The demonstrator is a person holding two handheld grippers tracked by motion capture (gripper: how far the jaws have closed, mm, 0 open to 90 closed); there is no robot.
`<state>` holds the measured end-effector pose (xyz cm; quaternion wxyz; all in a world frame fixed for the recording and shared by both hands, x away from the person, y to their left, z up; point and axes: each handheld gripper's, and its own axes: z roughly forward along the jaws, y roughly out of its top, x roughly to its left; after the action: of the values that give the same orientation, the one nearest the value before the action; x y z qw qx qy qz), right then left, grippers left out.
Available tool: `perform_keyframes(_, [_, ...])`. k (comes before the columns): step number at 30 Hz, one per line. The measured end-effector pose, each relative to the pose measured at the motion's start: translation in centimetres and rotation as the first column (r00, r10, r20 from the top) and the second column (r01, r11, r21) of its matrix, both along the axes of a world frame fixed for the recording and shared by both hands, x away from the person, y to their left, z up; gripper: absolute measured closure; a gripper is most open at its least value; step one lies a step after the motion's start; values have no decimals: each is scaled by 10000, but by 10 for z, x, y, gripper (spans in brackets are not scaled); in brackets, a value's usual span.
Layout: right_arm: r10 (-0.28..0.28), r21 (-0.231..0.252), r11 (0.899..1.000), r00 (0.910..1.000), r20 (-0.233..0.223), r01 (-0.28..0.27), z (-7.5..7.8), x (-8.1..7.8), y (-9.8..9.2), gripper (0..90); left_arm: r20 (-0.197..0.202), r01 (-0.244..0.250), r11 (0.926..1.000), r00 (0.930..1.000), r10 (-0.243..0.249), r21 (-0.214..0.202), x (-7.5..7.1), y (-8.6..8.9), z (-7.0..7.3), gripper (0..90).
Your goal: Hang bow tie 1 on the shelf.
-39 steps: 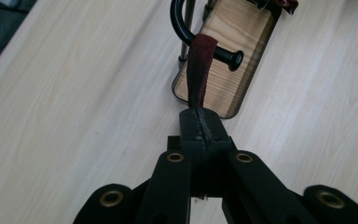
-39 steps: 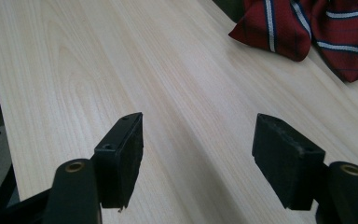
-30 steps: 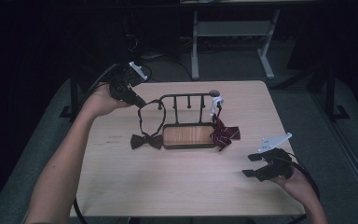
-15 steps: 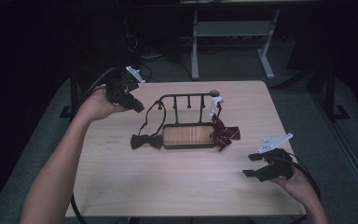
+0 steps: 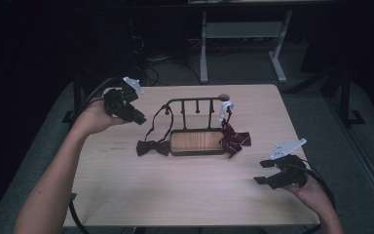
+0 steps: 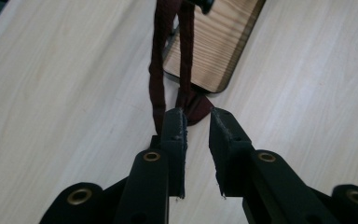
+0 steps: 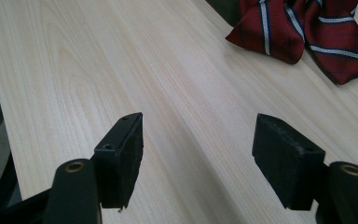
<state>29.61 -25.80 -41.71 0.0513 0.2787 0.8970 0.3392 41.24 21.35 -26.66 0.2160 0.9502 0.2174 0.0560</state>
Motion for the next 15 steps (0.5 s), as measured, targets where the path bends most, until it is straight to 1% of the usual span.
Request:
perform_keyframes(2, [-1,-10,10000,10000,6,1,0,0,0,333,-56,-28,9999,10000,28,-145,-3,1,-2,744])
perform_keyframes(9, [-30,-41,10000,10000,-35,30,0,0,0,329,-25,15,9997,10000,-15,-226,-11,5,-7,716])
perform_keyframes(11, [-53,-40,10000,10000,-40,53,0,1,0,327,9,59,9995,10000,-59,-309,-14,7,-10,711])
perform_keyframes(15, [-64,-34,10000,10000,-31,64,0,1,0,326,-46,43,9994,10000,-44,-329,-18,10,-15,695])
